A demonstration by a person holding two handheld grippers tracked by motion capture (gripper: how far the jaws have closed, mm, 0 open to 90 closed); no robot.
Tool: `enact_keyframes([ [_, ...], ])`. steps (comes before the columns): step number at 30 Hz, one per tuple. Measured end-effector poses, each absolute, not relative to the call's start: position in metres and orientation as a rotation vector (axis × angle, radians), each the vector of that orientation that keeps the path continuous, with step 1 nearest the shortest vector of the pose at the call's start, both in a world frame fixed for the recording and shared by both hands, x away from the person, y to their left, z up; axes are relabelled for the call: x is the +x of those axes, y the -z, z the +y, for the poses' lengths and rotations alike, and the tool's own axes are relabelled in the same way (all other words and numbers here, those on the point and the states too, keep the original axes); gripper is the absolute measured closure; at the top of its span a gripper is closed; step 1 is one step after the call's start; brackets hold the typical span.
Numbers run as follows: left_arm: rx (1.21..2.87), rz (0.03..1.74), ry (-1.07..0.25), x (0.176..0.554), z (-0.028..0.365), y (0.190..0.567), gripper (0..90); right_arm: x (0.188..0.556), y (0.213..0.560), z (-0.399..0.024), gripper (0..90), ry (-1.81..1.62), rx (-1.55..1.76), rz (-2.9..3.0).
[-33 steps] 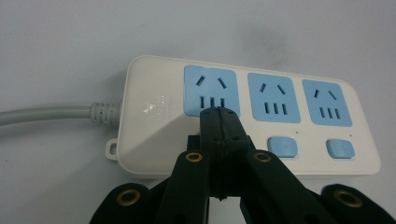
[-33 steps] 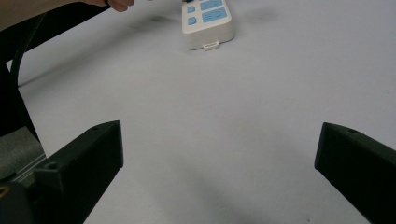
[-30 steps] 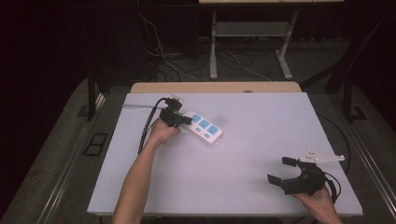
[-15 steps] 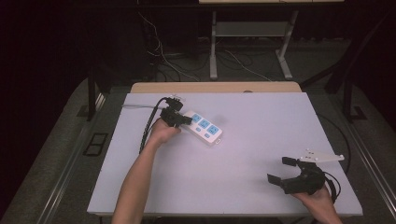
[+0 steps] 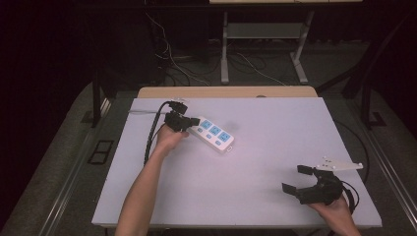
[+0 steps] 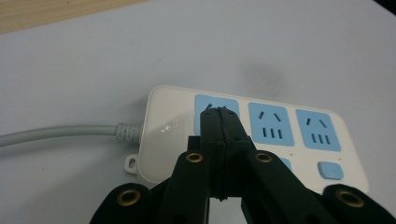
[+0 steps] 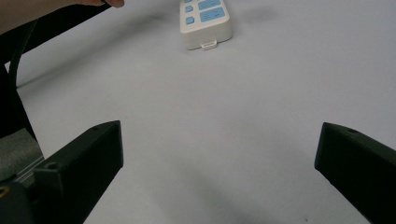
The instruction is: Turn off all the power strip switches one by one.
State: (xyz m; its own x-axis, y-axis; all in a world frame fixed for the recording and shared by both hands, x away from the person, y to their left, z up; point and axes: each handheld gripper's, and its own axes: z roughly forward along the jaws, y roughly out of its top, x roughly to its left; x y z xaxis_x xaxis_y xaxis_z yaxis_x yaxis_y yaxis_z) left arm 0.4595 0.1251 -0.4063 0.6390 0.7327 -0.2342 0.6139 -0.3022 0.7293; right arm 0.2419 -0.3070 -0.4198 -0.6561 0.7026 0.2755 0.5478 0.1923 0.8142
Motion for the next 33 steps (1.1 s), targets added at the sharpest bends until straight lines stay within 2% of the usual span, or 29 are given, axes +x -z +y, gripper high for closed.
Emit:
enact_keyframes([
  [7, 1.954, 1.005, -0.205, 0.449, 0.139, 0.392, 88.9, 0.242, 0.42, -0.306, 0.9, -1.462, 1.215, 2.3],
  [9, 1.953, 0.989, -0.225, 0.444, 0.142, 0.387, 84.0, 0.242, 0.42, -0.306, 1.0, -1.463, 1.216, 2.299],
  [12, 1.93, 0.966, -0.222, 0.436, 0.147, 0.379, 81.6, 0.242, 0.419, -0.306, 0.9, -1.467, 1.213, 2.298],
  [14, 1.901, 0.981, -0.201, 0.431, 0.151, 0.376, 69.4, 0.242, 0.419, -0.306, 1.0, -1.471, 1.211, 2.298],
  [21, 1.866, 0.949, -0.231, 0.402, 0.161, 0.365, 39.8, 0.241, 0.418, -0.305, 0.9, -1.475, 1.206, 2.299],
  [25, 1.836, 0.918, -0.263, 0.384, 0.17, 0.363, 33.5, 0.24, 0.418, -0.304, 0.9, -1.477, 1.205, 2.298],
  [33, 1.835, 0.886, -0.225, 0.352, 0.178, 0.368, 18.2, 0.239, 0.417, -0.304, 1.0, -1.484, 1.2, 2.294],
])
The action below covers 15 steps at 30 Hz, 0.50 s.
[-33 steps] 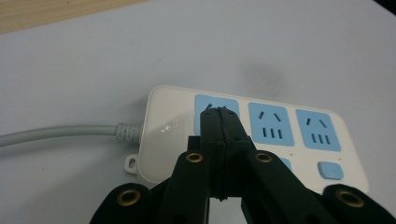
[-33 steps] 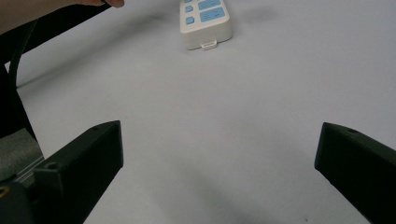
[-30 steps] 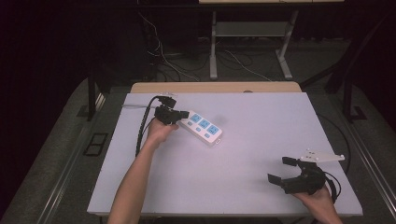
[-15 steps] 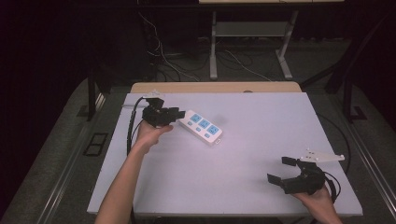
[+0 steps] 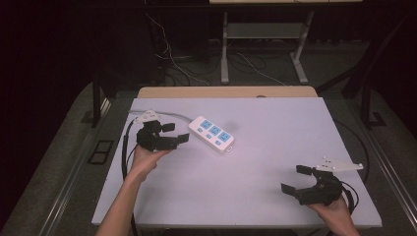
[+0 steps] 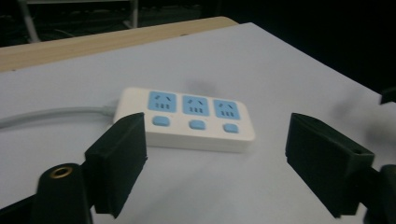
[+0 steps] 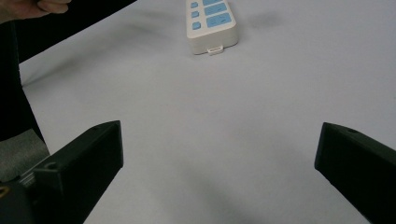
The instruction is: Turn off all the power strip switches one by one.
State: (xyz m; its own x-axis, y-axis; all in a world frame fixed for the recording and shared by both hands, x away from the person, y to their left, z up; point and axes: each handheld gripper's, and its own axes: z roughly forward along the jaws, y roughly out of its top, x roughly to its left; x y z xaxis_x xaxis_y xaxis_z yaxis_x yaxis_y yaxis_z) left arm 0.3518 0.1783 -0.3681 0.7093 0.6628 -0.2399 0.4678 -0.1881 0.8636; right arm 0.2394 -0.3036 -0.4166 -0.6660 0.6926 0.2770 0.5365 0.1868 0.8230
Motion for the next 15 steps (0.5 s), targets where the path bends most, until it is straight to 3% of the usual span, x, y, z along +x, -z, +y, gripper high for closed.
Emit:
enact_keyframes([
  [8, 1.851, 0.875, -0.201, 0.316, 0.18, 0.382, 0.6, 0.238, 0.416, -0.3, 1.0, -1.483, 1.188, 2.304],
  [15, 1.838, 0.872, -0.215, 0.289, 0.18, 0.4, 0.0, 0.236, 0.417, -0.299, 1.0, -1.488, 1.193, 2.311],
])
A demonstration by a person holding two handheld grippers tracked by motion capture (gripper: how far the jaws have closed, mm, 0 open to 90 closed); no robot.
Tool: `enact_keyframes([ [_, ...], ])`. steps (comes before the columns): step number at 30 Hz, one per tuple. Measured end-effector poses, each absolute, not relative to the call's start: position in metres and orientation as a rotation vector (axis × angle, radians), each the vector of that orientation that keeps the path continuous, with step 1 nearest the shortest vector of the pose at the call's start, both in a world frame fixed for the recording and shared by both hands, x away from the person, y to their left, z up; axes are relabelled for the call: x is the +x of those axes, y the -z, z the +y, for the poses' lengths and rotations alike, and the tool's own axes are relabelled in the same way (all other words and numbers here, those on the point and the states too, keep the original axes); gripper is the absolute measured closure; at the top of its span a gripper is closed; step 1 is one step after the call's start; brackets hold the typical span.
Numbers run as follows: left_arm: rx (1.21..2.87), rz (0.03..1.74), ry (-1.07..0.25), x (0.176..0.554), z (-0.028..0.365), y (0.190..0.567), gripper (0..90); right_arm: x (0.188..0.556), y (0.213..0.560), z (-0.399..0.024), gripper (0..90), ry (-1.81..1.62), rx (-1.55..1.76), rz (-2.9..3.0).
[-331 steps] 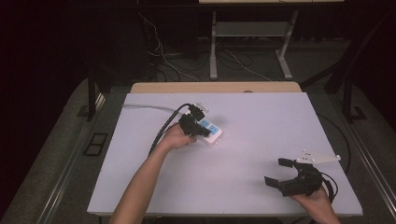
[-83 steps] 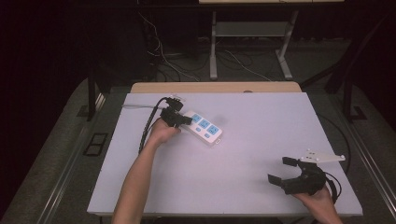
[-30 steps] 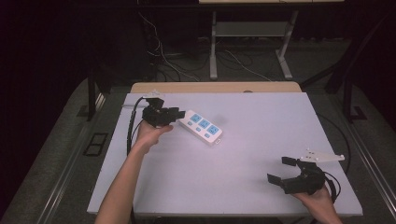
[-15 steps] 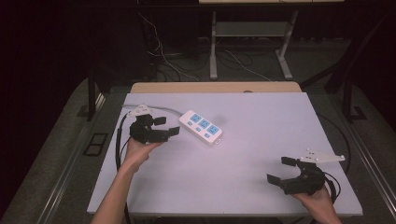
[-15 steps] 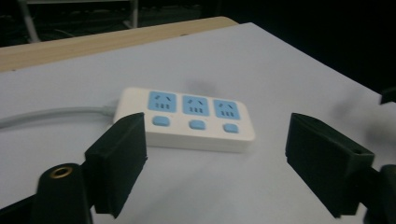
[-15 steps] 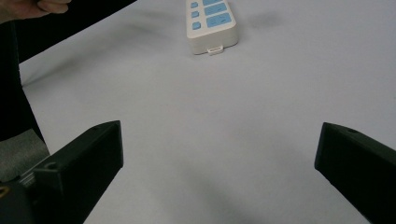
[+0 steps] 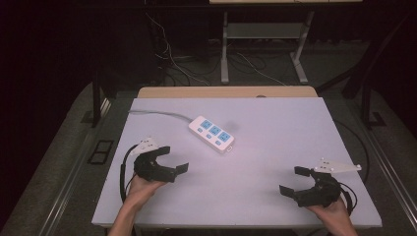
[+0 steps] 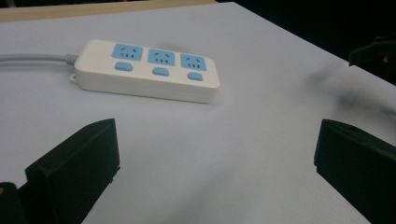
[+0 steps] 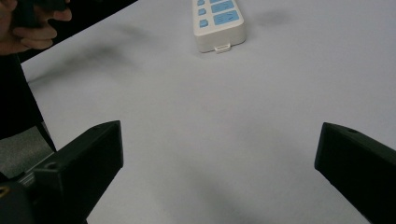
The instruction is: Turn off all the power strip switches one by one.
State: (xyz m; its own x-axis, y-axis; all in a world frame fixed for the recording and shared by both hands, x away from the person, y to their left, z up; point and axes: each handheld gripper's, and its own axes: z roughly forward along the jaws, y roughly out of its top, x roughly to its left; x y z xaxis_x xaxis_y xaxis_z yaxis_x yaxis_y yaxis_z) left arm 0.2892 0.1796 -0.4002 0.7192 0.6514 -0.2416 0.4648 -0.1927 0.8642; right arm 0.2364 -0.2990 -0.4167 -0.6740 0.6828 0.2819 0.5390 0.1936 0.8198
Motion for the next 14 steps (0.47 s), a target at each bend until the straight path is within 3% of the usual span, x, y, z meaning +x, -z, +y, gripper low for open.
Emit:
enact_keyframes([
  [14, 1.886, 0.811, -0.182, 0.265, 0.17, 0.416, 0.0, 0.235, 0.419, -0.299, 1.0, -1.479, 1.206, 2.324],
])
